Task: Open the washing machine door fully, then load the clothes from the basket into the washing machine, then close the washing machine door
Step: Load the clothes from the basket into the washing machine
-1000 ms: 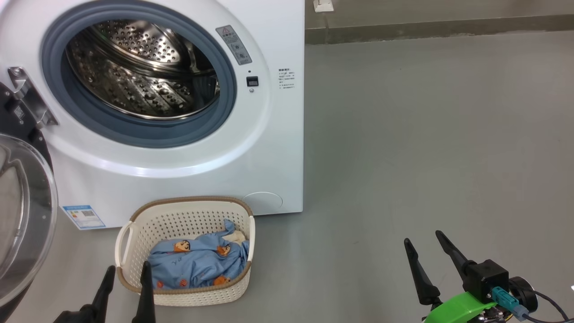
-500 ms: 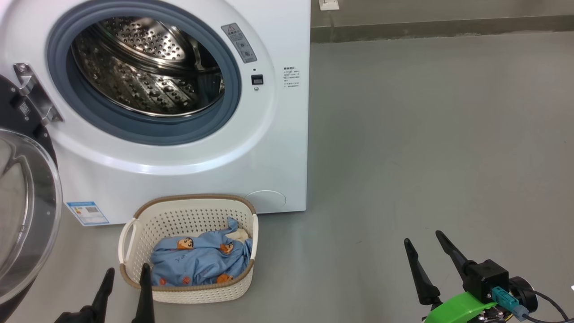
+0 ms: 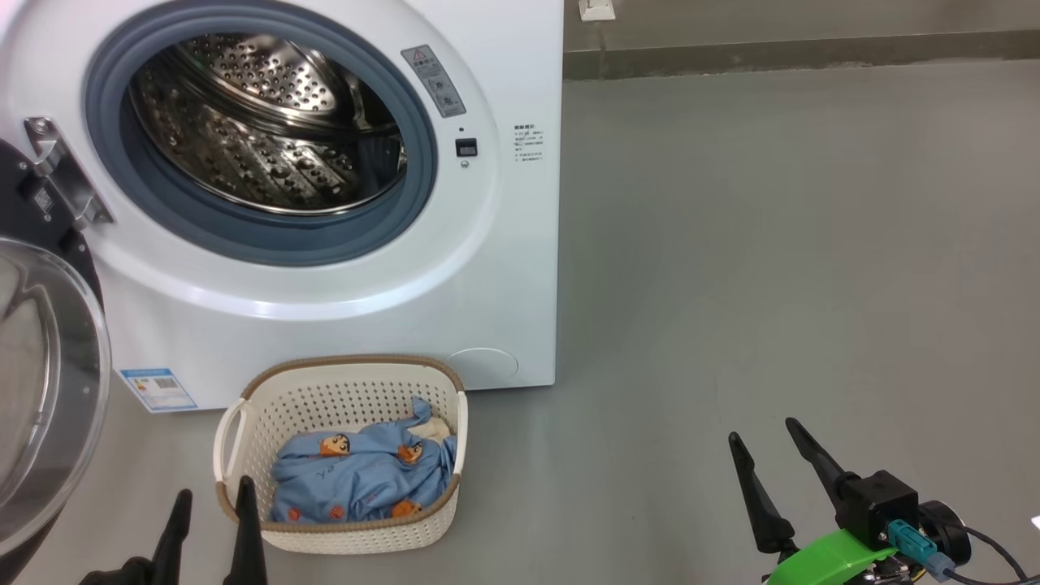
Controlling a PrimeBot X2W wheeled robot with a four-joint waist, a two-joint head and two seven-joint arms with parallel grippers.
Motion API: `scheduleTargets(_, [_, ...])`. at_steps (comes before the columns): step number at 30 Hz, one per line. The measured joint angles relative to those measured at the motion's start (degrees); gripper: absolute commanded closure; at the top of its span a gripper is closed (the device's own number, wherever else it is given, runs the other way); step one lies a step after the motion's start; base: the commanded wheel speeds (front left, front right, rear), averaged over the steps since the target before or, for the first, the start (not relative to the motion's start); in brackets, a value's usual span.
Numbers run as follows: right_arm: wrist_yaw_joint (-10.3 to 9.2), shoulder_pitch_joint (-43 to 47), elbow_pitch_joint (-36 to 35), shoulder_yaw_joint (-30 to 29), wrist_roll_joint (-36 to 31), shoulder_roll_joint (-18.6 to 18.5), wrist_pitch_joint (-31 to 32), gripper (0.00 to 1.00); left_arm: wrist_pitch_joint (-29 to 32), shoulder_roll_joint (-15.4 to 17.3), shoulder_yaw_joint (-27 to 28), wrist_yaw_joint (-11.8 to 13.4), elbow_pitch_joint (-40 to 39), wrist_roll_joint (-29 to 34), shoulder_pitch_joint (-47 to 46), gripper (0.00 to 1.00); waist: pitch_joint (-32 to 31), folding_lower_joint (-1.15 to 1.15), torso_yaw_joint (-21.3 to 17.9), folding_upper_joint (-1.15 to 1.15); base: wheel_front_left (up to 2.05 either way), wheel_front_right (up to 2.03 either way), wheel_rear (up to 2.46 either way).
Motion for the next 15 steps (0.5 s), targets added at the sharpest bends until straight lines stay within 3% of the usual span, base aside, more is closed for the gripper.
scheduleTargets(8, [0.00, 0.0, 0.0, 0.2, 0.0, 0.0, 0.0, 0.00, 0.0, 0.0, 1.0, -0.3, 0.0, 0.0, 0.0, 0.00, 0.1, 0.00, 0.0, 0.00, 1.29, -1.67, 0.38])
scheduleTargets(15, [0.00, 0.0, 0.1, 0.3, 0.0, 0.1, 0.0, 0.00, 0.0, 0.0, 1.4, 0.3, 0.2, 3.6, -0.2, 0.00, 0.2, 0.00, 0.1, 0.00, 1.29, -1.71, 0.42])
